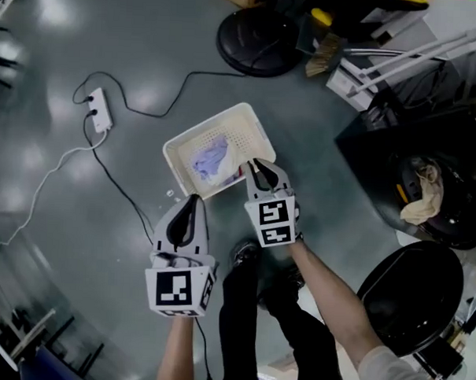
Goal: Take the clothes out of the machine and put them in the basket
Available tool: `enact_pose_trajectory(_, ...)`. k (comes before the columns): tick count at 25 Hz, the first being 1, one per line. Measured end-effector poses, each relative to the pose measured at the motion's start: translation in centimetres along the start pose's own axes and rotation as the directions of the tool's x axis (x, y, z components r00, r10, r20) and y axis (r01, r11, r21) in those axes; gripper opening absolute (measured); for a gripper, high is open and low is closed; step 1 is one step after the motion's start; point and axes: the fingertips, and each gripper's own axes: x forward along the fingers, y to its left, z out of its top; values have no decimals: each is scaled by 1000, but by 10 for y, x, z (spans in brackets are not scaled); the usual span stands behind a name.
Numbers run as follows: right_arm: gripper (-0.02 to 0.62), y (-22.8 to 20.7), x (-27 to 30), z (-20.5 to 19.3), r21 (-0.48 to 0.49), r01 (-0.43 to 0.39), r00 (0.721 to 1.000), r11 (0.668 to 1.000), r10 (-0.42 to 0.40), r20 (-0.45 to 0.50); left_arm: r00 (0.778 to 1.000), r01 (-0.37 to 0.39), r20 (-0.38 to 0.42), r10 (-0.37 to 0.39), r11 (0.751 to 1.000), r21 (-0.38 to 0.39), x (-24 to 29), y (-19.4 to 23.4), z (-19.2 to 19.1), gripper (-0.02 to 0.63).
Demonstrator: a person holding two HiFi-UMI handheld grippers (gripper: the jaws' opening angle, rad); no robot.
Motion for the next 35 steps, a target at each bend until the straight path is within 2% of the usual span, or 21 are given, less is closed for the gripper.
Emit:
enact_pose_trajectory(3,31,-29,-31,11,54,38,999,998,-39,13,999,49,-3,-49,998,35,11,-33,19,18)
enact_pose_trajectory(9,25,-89,-89,22,145,126,990,981,-134,47,987,159,-22,-157,982,105,33,-101,42,18)
enact_pose_trajectory(14,24,-170,-153,5,213,261,958,942,-279,60,964,266,-35,-263,951,159,54,-180,50,18)
enact_pose_trajectory(17,24,-221,-199,-19,270,354,925,895,-378,41,940,341,-53,-338,921,186,64,-234,50,18)
enact_pose_trajectory(22,25,-289,-273,-64,319,471,868,822,-496,-3,894,447,-100,-436,866,223,74,-323,42,18)
enact_pose_trajectory(29,23,-352,-372,-132,391,607,771,692,-631,-81,805,593,-178,-566,755,279,78,-438,25,18)
enact_pose_trajectory(35,25,-390,-435,-180,470,672,696,572,-705,-137,734,677,-227,-640,667,311,76,-526,7,18)
